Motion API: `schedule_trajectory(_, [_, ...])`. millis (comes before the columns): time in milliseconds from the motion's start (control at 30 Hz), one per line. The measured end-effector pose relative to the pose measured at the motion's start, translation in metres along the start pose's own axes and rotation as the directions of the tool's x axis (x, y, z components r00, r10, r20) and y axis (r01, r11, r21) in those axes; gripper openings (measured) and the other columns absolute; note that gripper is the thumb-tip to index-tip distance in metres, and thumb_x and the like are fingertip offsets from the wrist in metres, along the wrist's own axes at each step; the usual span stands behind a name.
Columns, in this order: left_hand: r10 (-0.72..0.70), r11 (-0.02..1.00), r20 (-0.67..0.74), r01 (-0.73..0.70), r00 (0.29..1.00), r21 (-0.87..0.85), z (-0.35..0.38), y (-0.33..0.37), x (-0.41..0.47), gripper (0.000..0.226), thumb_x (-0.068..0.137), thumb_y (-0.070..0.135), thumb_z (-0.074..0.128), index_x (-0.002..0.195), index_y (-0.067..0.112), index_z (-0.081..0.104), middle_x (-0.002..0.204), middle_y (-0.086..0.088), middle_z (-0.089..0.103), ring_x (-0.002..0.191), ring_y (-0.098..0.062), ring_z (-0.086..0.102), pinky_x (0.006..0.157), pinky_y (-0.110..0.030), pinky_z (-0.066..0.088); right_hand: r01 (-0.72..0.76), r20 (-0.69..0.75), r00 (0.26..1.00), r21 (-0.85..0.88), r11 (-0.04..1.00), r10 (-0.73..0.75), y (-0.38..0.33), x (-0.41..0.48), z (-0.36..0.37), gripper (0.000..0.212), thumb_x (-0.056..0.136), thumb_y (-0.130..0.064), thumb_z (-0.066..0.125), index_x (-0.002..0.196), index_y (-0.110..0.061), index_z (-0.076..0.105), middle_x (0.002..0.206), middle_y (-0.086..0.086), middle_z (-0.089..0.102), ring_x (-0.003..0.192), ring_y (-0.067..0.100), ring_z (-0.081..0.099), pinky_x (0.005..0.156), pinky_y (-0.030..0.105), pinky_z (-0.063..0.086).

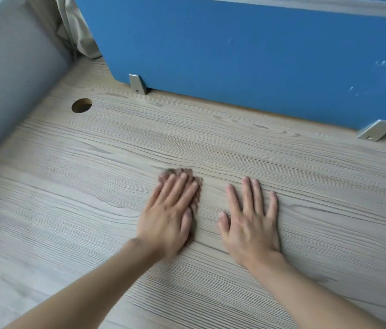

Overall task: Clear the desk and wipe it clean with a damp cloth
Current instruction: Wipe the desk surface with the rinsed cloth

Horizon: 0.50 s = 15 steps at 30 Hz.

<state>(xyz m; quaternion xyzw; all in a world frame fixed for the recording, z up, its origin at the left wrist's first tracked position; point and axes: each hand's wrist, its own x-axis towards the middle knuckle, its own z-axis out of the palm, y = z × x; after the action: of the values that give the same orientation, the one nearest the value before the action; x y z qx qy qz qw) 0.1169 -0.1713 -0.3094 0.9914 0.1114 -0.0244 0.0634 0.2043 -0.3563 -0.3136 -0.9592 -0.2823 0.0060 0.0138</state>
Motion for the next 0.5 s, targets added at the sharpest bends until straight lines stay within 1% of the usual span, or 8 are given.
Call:
schedule_trajectory(67, [-0.133, 0.991, -0.028, 0.133, 0.991, -0.011, -0.003, -0.007, 0.018, 0.065, 0.095, 0.040, 0.018, 0.159, 0.028, 0.017, 0.167, 0.001, 0.009, 0.154, -0.017, 0.000, 0.124, -0.041, 0.007, 0.005, -0.004, 1.000, -0.004, 1.000, -0.005, 0.000, 0.001, 0.001, 0.069, 0.091, -0.049, 0.032, 0.151, -0.018, 0.044, 0.160, 0.021, 0.029, 0.149, 0.037, 0.026, 0.116, 0.066, 0.017])
schedule_trajectory(133, [-0.175, 0.985, -0.017, 0.175, 0.984, -0.009, -0.002, -0.002, 0.016, 0.066, 0.095, 0.041, 0.016, 0.159, 0.028, 0.012, 0.167, 0.001, 0.004, 0.154, -0.017, -0.005, 0.125, -0.042, 0.004, 0.007, -0.006, 1.000, -0.011, 1.000, -0.007, 0.001, 0.000, 0.002, 0.069, 0.091, -0.049, 0.031, 0.151, -0.018, 0.043, 0.161, 0.021, 0.028, 0.150, 0.037, 0.025, 0.116, 0.066, 0.016])
schedule_trajectory(233, [-0.063, 0.998, 0.018, 0.063, 0.998, -0.011, -0.002, 0.014, -0.017, 0.064, 0.098, 0.041, 0.018, 0.160, 0.029, 0.006, 0.167, 0.001, -0.002, 0.153, -0.018, -0.010, 0.124, -0.044, 0.003, 0.000, -0.002, 1.000, -0.007, 1.000, 0.000, 0.001, 0.000, 0.003, 0.069, 0.091, -0.050, 0.030, 0.151, -0.018, 0.043, 0.161, 0.021, 0.028, 0.150, 0.037, 0.026, 0.116, 0.066, 0.016])
schedule_trajectory(300, [0.034, 0.999, 0.040, -0.034, 0.999, -0.017, 0.000, 0.012, -0.034, 0.062, 0.100, 0.040, 0.020, 0.159, 0.030, 0.006, 0.167, 0.003, 0.000, 0.153, -0.017, -0.008, 0.123, -0.042, 0.004, 0.000, -0.002, 1.000, -0.011, 1.000, 0.000, 0.001, 0.000, 0.003, 0.069, 0.092, -0.050, 0.030, 0.152, -0.018, 0.042, 0.161, 0.020, 0.027, 0.150, 0.036, 0.025, 0.116, 0.066, 0.016])
schedule_trajectory(333, [0.051, 0.999, 0.030, -0.050, 0.998, -0.015, 0.000, 0.006, -0.033, 0.061, 0.100, 0.040, 0.021, 0.159, 0.031, 0.009, 0.167, 0.004, 0.003, 0.154, -0.016, -0.005, 0.123, -0.041, 0.004, -0.001, -0.008, 1.000, -0.013, 1.000, 0.001, 0.000, 0.000, 0.003, 0.069, 0.092, -0.050, 0.030, 0.152, -0.018, 0.042, 0.161, 0.020, 0.027, 0.150, 0.036, 0.025, 0.116, 0.066, 0.016])
schedule_trajectory(367, [0.032, 0.999, 0.005, -0.032, 0.999, -0.011, 0.000, 0.000, -0.026, 0.061, 0.100, 0.039, 0.022, 0.159, 0.031, 0.012, 0.167, 0.004, 0.006, 0.154, -0.016, -0.002, 0.123, -0.040, 0.004, -0.001, -0.012, 1.000, -0.012, 1.000, 0.001, 0.000, 0.000, 0.003, 0.069, 0.092, -0.050, 0.031, 0.152, -0.018, 0.043, 0.161, 0.020, 0.028, 0.150, 0.036, 0.026, 0.116, 0.066, 0.016])
schedule_trajectory(433, [-0.079, 0.997, -0.038, 0.079, 0.996, -0.011, -0.001, -0.005, -0.010, 0.062, 0.097, 0.039, 0.021, 0.159, 0.031, 0.015, 0.166, 0.003, 0.010, 0.154, -0.016, 0.001, 0.123, -0.037, 0.002, 0.002, -0.022, 1.000, -0.003, 1.000, -0.002, 0.001, 0.001, 0.005, 0.068, 0.090, -0.049, 0.032, 0.150, -0.018, 0.045, 0.160, 0.021, 0.031, 0.149, 0.037, 0.027, 0.116, 0.066, 0.017])
schedule_trajectory(500, [-0.147, 0.989, -0.028, 0.146, 0.989, -0.019, -0.001, 0.003, -0.011, 0.065, 0.095, 0.040, 0.020, 0.159, 0.030, 0.015, 0.166, 0.002, 0.008, 0.154, -0.017, 0.000, 0.123, -0.038, 0.000, 0.008, -0.016, 1.000, -0.004, 1.000, -0.008, 0.001, 0.000, 0.006, 0.068, 0.090, -0.049, 0.032, 0.149, -0.018, 0.046, 0.159, 0.021, 0.032, 0.149, 0.037, 0.027, 0.116, 0.066, 0.017])
